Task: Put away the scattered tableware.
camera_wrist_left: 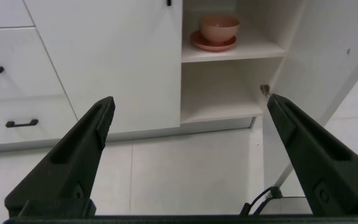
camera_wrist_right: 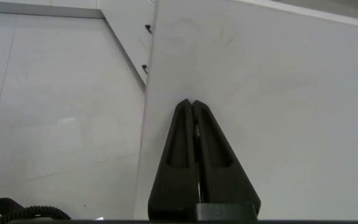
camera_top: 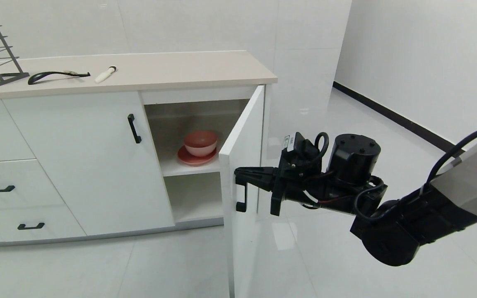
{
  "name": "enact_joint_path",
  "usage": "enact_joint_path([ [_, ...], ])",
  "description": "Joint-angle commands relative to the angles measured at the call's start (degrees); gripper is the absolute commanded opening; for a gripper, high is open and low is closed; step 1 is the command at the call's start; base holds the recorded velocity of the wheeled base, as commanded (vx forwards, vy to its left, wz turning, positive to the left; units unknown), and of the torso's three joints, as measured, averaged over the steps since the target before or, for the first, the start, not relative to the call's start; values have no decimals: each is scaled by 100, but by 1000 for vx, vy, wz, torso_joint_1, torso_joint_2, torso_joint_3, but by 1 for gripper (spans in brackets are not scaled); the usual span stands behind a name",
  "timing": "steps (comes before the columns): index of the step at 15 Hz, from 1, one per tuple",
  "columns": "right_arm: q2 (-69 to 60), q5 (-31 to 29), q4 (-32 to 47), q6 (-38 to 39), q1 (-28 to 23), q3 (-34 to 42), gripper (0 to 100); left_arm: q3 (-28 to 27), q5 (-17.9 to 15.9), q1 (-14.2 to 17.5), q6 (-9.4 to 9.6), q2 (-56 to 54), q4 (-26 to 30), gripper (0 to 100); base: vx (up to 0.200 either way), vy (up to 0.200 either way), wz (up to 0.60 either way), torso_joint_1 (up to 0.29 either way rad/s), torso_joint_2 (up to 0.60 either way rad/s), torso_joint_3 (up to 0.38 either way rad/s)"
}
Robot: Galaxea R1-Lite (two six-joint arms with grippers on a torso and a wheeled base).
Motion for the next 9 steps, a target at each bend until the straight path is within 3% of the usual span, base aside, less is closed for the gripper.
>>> enact_joint_path([
  [1,-21,3,-2,-3,8,4,0,0,-11,1,1,7,0,100,0,200,0,-2,2,2],
  [8,58,-94,-11,-3,8,-198,0,0,-20,1,1,7,0,100,0,200,0,5,4,4],
  [9,67,-120,-11,-3,8,-224,0,0,-11,1,1,7,-9,100,0,0,0,0,0,0],
])
